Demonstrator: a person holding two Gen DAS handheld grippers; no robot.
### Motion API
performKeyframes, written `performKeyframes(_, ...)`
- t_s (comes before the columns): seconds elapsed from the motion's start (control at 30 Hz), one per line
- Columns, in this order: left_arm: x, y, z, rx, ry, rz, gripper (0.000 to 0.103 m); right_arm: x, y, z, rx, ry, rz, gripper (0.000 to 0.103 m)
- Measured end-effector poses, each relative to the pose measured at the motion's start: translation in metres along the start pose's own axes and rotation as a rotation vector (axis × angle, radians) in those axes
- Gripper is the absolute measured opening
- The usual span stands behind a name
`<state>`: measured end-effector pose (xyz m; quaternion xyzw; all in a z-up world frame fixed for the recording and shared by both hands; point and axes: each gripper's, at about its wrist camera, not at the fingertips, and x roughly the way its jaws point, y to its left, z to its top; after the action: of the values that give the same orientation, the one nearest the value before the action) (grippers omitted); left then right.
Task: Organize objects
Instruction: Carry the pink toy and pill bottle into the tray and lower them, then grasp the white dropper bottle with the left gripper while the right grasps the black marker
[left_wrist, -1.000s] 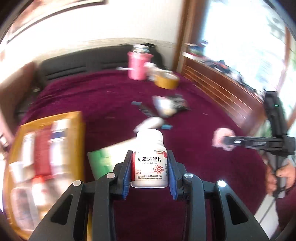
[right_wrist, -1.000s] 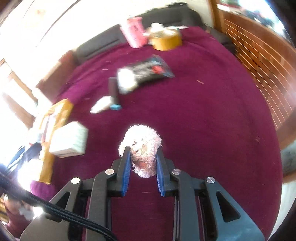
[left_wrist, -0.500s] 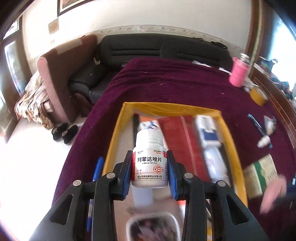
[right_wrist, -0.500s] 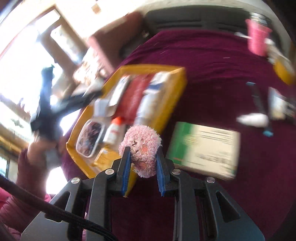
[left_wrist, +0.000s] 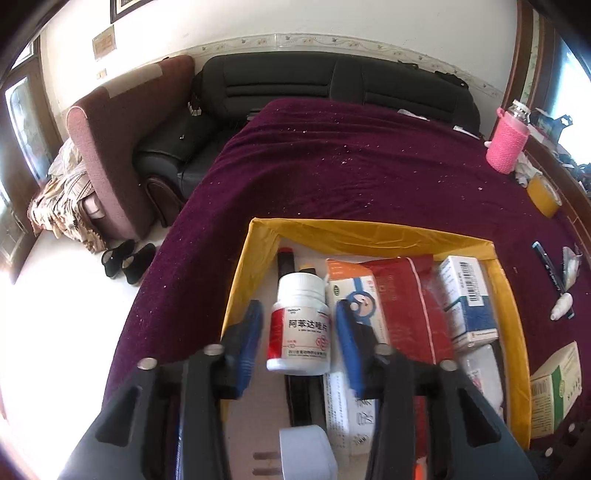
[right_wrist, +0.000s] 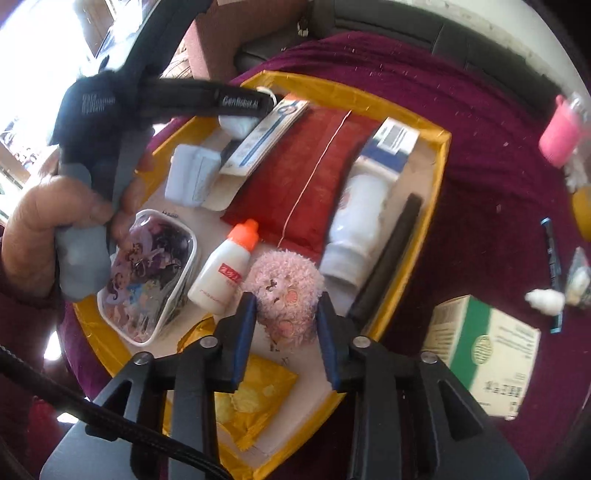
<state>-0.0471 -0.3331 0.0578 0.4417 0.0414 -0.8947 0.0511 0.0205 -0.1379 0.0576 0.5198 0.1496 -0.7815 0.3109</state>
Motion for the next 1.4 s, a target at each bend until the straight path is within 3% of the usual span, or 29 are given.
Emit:
performKeyframes(0.13, -0.015, 0.007, 0.002, -0.049, -0.022, -0.04, 0.054, -0.023, -0.005, -0.011, -0.002, -0.048, -0.002, 0.042)
performKeyframes(0.3, -0.057, 0.005, 0.003, -0.076, -0.075, -0.032, 0.054, -0.058, -0.02, -0.016, 0.031, -0.113, 0.001, 0.043)
performKeyframes(0.5, -0.176, -0.023, 0.017, -0.014, -0.264, -0.125, 0.055, -0.183, -0.084, 0.002, 0.182, -0.28, 0.012, 0.042)
performKeyframes(0.57, -0.222, -0.034, 0.027, 0.018, -0.327, -0.148, 0.061, -0.239, -0.109, 0.011, 0.288, -0.325, 0.094, 0.045)
performKeyframes(0.67, -0.29, -0.045, 0.045, 0.058, -0.452, -0.097, 0.068, -0.304, -0.132, 0.021, 0.379, -0.355, 0.232, 0.055)
performKeyframes(0.7, -0.311, -0.048, 0.052, 0.065, -0.483, -0.076, 0.068, -0.331, -0.136, 0.025, 0.393, -0.369, 0.22, 0.056)
performKeyframes(0.9, -0.429, -0.046, 0.095, 0.009, -0.6, 0.03, 0.068, -0.475, -0.163, 0.053, 0.46, -0.529, -0.072, 0.058)
performKeyframes(0.97, -0.468, -0.043, 0.112, -0.022, -0.627, 0.075, 0.068, -0.516, -0.173, 0.07, 0.472, -0.555, -0.227, 0.066)
performKeyframes(1.0, -0.486, -0.042, 0.119, -0.036, -0.645, 0.092, 0.07, -0.527, -0.176, 0.077, 0.462, -0.56, -0.344, 0.076)
performKeyframes(1.03, -0.5, -0.044, 0.123, -0.04, -0.658, 0.11, 0.075, -0.532, -0.177, 0.08, 0.453, -0.557, -0.428, 0.087)
performKeyframes(1.07, -0.506, -0.049, 0.126, -0.022, -0.655, 0.13, 0.086, -0.53, -0.18, 0.08, 0.446, -0.544, -0.486, 0.088)
performKeyframes(1.1, -0.505, -0.054, 0.124, 0.002, -0.649, 0.142, 0.089, -0.521, -0.184, 0.077, 0.442, -0.519, -0.498, 0.088)
performKeyframes(1.2, -0.464, -0.081, 0.107, 0.09, -0.616, 0.099, 0.091, -0.454, -0.204, 0.054, 0.445, -0.445, -0.319, 0.088)
performKeyframes(1.23, -0.444, -0.091, 0.1, 0.109, -0.586, 0.072, 0.091, -0.413, -0.214, 0.04, 0.46, -0.402, -0.264, 0.088)
performKeyframes(1.4, -0.32, -0.153, 0.05, 0.175, -0.439, -0.117, 0.09, -0.257, -0.24, -0.027, 0.508, -0.319, -0.067, 0.088)
